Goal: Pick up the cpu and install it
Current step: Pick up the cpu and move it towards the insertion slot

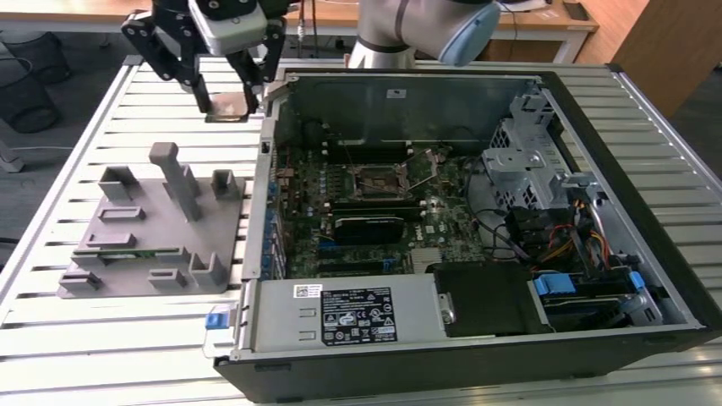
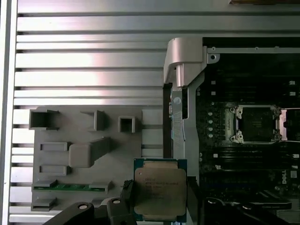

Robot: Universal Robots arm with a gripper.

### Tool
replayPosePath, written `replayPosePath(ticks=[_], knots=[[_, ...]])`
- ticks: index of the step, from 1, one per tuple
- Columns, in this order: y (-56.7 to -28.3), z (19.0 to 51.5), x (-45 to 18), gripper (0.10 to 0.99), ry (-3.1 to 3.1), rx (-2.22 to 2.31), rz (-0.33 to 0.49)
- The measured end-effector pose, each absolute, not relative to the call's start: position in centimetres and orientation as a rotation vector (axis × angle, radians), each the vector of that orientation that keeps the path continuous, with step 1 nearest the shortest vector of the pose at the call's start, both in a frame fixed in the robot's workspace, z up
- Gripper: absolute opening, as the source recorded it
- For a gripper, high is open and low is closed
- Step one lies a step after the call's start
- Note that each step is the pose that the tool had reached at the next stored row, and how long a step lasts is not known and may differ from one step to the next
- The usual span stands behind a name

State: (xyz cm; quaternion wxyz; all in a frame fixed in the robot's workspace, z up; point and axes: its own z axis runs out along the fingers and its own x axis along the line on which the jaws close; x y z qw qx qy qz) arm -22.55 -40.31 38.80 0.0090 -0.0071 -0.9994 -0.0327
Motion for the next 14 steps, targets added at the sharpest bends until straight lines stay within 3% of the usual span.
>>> replayPosePath(ticks=[14], knots=[[-40.3,38.7,-16.6,0.537,-3.122,-0.022,-0.102]])
